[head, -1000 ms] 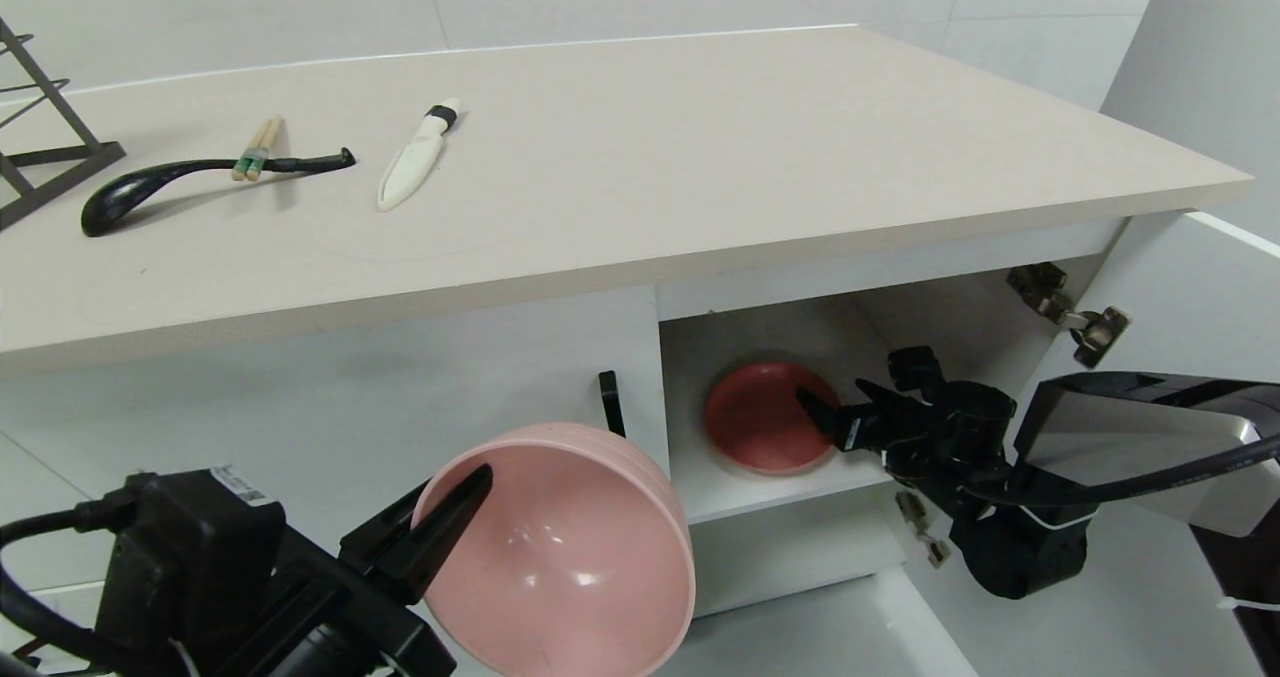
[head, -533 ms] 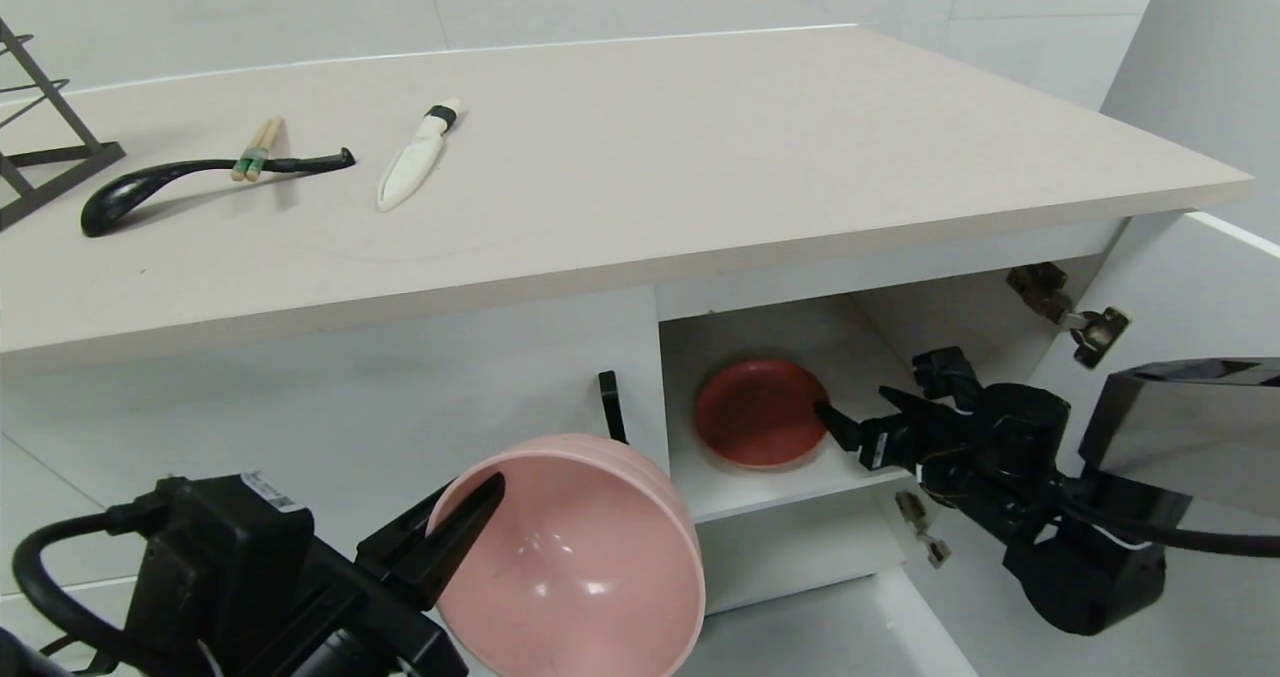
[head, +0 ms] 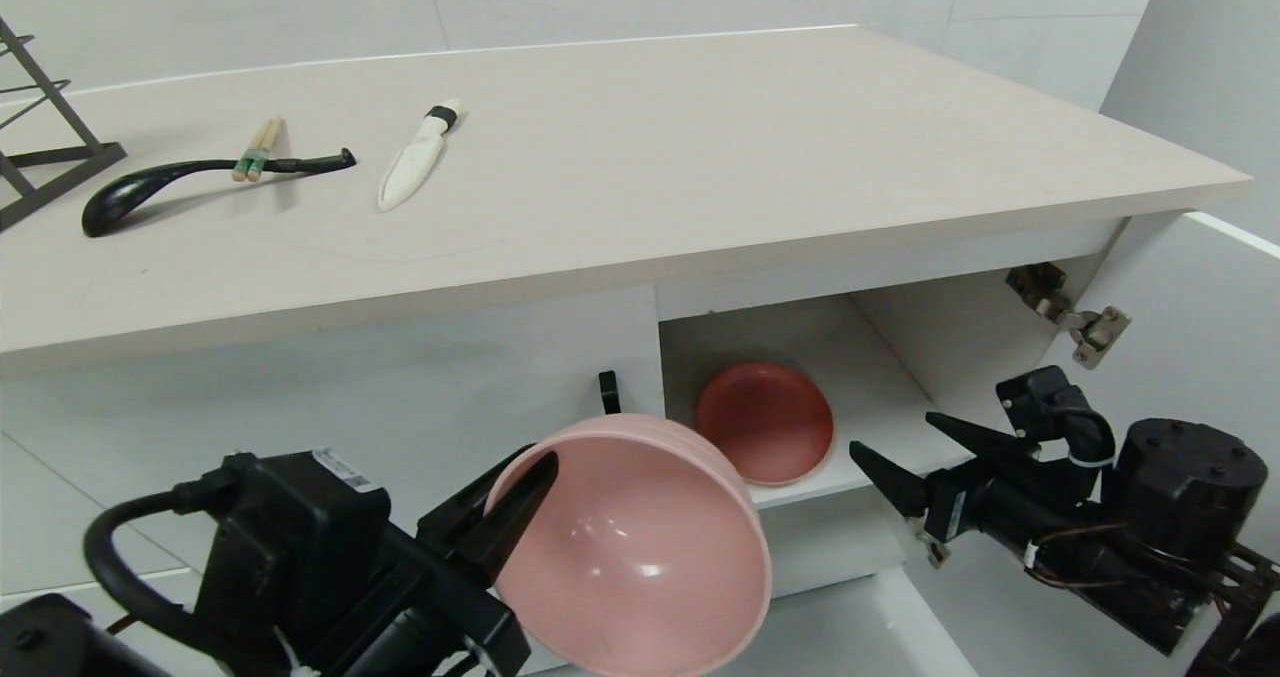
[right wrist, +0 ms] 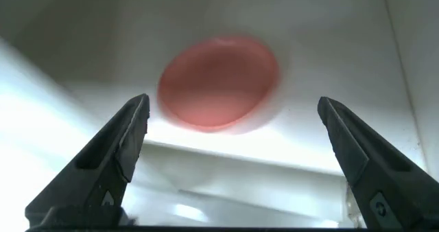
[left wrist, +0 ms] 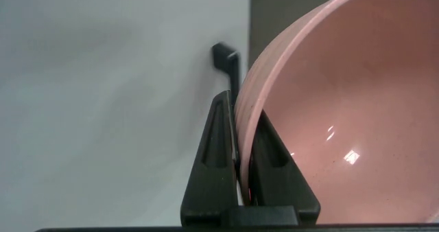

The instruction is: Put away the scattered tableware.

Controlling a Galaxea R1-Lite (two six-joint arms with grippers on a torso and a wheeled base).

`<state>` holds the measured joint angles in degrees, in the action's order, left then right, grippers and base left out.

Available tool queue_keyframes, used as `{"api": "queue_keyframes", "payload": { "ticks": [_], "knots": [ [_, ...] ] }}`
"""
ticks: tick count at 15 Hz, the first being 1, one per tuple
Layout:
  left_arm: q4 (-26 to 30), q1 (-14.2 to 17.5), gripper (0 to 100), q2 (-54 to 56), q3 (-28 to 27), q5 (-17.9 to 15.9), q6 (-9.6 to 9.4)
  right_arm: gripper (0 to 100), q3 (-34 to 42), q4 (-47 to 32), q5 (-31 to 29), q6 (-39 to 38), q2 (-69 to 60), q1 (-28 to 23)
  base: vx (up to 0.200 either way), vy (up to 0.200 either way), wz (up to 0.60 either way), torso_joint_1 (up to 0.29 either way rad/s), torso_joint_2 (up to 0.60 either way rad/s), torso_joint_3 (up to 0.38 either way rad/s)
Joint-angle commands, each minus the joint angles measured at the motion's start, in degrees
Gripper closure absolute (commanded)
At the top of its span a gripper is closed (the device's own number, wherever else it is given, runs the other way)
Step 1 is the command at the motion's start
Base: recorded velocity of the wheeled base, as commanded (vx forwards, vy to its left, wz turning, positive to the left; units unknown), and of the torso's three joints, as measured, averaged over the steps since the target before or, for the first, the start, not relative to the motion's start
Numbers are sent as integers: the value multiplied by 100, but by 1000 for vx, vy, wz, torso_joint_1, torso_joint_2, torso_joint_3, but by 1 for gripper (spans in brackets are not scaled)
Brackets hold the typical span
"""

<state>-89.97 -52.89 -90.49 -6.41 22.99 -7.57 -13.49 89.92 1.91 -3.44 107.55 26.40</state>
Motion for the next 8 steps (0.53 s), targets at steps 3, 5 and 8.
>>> {"api": "queue_keyframes", "payload": {
  "ticks": [3,5,8],
  "knots": [
    [-3,-459,100,-672,-440,241,-8,0,550,8,-16,423,-577,190,0,0,0,0,0,0],
    [-3,-538,100,-927,-572,276,-8,0,567,8,-16,432,-638,181,0,0,0,0,0,0],
    [-3,-617,100,-1427,-1169,592,1,0,576,8,-16,432,-656,128,0,0,0,0,0,0]
  ]
}}
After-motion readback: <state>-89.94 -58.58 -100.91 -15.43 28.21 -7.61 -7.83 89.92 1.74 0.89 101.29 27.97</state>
